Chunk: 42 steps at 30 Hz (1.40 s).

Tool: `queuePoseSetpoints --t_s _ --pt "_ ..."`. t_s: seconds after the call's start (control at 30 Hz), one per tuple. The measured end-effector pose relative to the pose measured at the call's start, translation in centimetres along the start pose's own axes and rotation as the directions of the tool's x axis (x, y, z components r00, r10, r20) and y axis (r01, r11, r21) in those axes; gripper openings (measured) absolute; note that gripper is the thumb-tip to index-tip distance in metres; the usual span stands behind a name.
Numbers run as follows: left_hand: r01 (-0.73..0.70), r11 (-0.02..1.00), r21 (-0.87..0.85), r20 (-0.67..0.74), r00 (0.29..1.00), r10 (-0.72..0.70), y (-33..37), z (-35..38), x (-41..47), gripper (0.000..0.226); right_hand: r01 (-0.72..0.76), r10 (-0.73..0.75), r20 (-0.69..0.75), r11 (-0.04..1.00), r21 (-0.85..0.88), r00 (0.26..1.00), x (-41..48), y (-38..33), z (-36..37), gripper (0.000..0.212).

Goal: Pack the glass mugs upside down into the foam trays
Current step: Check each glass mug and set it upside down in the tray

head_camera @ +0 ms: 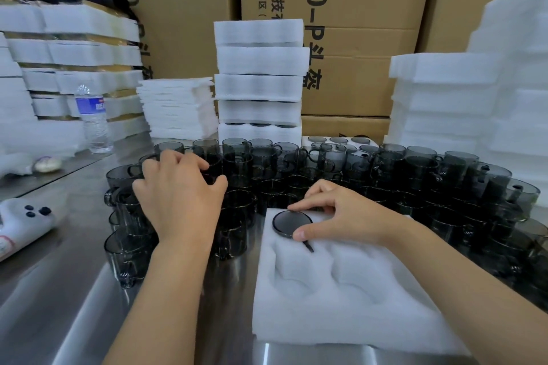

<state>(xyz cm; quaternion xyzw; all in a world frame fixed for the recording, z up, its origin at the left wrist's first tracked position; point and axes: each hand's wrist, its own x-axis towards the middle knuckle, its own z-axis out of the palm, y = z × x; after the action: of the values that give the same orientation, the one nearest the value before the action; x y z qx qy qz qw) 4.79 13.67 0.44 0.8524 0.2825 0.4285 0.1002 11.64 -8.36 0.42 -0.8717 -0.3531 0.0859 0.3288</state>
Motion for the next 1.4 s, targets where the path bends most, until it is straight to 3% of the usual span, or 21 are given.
queuePoseSetpoints --t_s 0.13,0.4,0.5,0.6,0.77,0.9,1.07,1.2,1.4 --pt "0.008 0.997 0.071 0.069 0.997 -0.013 -0.2 0.1 -0.3 0.022 0.007 -0.007 -0.004 1.000 -0.005 1.000 0.0 0.0 0.0 0.044" --pt "-0.071 0.997 0.022 0.039 0.997 0.070 0.3 0.5 -0.9 0.014 0.008 -0.008 -0.008 1.000 -0.005 1.000 0.0 0.0 0.0 0.042" --pt "-0.210 0.977 -0.042 -0.026 0.978 0.209 1.2 0.3 -1.4 0.017 0.018 -0.018 0.001 1.000 0.001 1.000 0.0 0.1 0.0 0.041" --pt "-0.418 0.902 -0.114 -0.144 0.905 0.401 2.3 0.4 -2.1 0.022 0.037 -0.036 -0.024 0.998 0.047 0.999 0.1 -0.1 0.0 0.035" --pt "-0.615 0.724 -0.312 -0.261 0.788 0.557 2.9 1.2 -2.6 0.019 0.069 -0.056 -0.096 0.988 0.139 0.994 0.2 0.0 0.0 0.057" --pt "-0.583 0.623 -0.522 -0.172 0.787 0.592 3.4 2.1 -3.2 0.016 0.103 -0.058 -0.154 0.947 0.303 0.986 0.2 0.2 -0.1 0.034" --pt "-0.480 0.555 -0.680 -0.092 0.806 0.585 3.5 2.5 -3.3 0.012 0.106 -0.018 -0.245 0.931 0.350 0.969 0.5 0.8 0.1 0.040" --pt "-0.430 0.473 -0.769 -0.049 0.777 0.627 3.5 2.5 -3.5 0.009 0.155 -0.050 -0.311 0.934 0.322 0.949 0.7 0.7 0.0 0.027" --pt "-0.370 0.493 -0.787 0.016 0.787 0.617 3.5 2.5 -3.5 0.010 0.220 -0.075 -0.363 0.900 0.377 0.929 0.5 0.6 -0.3 0.020"
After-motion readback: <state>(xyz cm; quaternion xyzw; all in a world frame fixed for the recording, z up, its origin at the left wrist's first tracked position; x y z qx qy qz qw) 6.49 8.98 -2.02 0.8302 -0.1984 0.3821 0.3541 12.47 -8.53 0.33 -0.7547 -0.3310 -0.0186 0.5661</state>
